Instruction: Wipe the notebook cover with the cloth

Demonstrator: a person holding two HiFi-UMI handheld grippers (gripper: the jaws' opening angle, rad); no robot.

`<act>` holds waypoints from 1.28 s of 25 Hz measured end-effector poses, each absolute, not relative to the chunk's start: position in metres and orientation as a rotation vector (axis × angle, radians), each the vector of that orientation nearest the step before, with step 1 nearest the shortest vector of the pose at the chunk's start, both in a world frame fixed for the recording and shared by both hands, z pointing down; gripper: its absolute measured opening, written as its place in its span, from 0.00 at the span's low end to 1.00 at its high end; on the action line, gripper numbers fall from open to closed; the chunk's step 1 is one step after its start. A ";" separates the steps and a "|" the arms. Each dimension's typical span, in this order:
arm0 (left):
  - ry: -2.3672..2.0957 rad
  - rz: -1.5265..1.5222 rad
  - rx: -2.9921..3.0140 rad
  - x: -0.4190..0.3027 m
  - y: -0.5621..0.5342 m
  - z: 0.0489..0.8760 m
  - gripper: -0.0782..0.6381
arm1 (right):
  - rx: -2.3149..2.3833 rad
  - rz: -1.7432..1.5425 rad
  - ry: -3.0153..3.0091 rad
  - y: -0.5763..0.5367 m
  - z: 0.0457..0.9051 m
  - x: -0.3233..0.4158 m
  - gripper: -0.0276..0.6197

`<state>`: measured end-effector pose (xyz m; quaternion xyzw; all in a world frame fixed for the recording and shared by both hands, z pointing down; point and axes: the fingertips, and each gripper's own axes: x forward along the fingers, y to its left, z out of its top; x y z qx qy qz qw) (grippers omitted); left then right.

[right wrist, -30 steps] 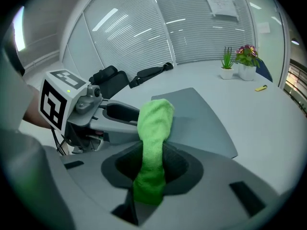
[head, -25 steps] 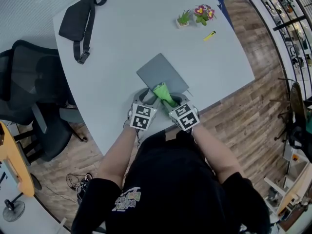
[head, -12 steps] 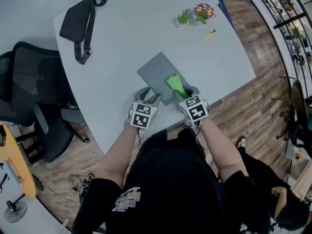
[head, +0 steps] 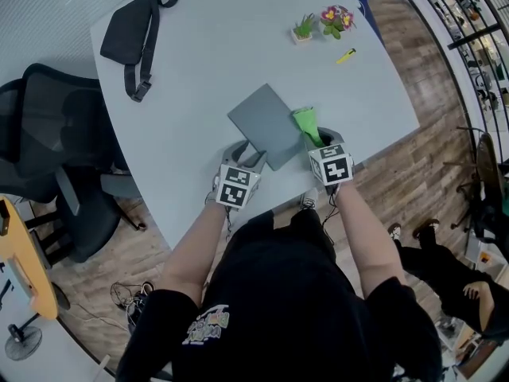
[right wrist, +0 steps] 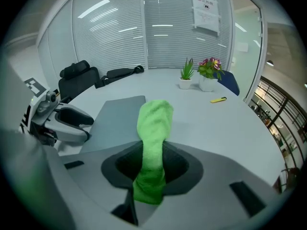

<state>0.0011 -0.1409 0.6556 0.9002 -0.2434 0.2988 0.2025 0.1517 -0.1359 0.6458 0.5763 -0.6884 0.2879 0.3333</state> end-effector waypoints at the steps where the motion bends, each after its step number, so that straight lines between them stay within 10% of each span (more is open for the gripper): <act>1: -0.680 0.836 2.513 0.001 -0.141 0.655 0.41 | 1.512 0.747 -1.811 -0.139 0.642 0.151 0.21; 32: -0.677 0.864 2.499 0.000 -0.138 0.662 0.41 | 0.922 0.682 -2.083 -0.155 0.647 0.014 0.21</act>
